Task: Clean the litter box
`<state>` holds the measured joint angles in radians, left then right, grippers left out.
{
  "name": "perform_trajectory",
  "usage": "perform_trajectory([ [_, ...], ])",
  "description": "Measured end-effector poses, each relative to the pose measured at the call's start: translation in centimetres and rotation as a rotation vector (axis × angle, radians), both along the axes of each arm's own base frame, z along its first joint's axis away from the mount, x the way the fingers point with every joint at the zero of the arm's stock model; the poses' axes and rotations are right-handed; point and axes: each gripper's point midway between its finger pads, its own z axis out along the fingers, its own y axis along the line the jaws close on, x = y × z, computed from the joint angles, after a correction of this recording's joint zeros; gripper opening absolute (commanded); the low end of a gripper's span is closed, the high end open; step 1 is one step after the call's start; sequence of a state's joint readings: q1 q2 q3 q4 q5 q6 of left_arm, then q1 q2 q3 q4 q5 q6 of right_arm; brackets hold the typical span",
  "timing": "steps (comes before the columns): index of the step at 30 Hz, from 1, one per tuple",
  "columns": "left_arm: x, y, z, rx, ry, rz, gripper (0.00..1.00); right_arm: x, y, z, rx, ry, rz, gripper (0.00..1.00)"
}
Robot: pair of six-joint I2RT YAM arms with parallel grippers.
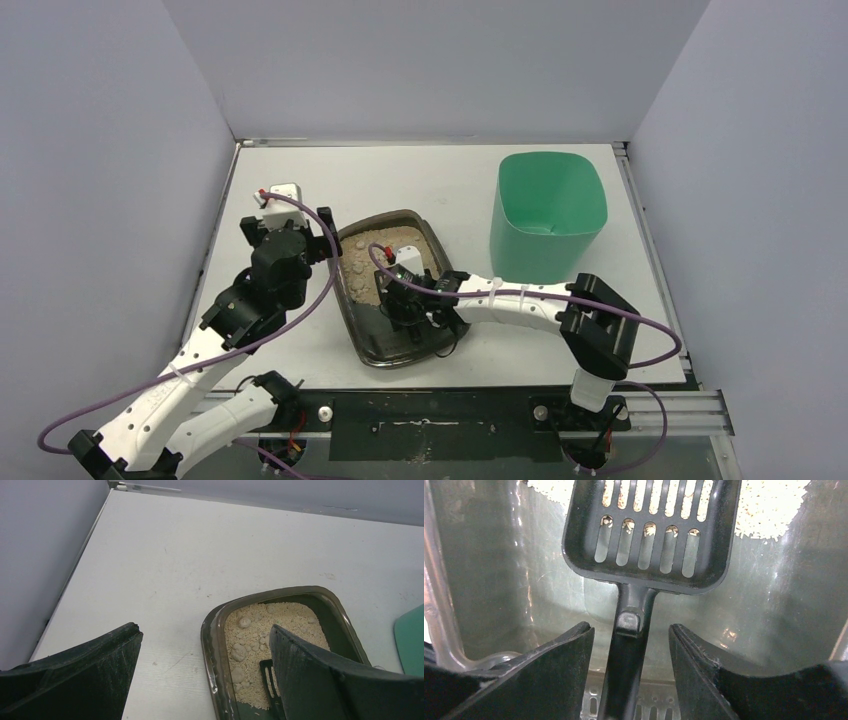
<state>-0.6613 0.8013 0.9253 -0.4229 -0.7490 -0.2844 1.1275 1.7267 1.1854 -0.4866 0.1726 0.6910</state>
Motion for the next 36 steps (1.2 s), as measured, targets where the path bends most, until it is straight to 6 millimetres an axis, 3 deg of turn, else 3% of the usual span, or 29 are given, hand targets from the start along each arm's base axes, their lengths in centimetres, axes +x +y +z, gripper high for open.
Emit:
perform_trajectory([
  [11,0.0,0.0,0.0,0.003,0.0,0.002,0.97,0.3,0.3,-1.1,-0.016,0.002,-0.003,0.44],
  [14,0.0,0.0,-0.1,0.006,0.002,0.002,0.97,0.4,0.5,-0.9,-0.009,-0.003,-0.003,0.32],
  [19,0.0,0.0,-0.2,0.008,0.004,0.002,0.97,0.5,0.5,-0.8,-0.011,-0.011,-0.004,0.01],
  [29,0.2,-0.1,-0.6,0.018,0.015,0.001,0.97,0.8,0.2,-0.2,-0.023,-0.033,0.007,0.0],
  [36,0.4,-0.3,-1.0,0.026,0.029,0.0,0.97,1.2,-0.1,2.9,0.008,-0.103,0.047,0.0],
])
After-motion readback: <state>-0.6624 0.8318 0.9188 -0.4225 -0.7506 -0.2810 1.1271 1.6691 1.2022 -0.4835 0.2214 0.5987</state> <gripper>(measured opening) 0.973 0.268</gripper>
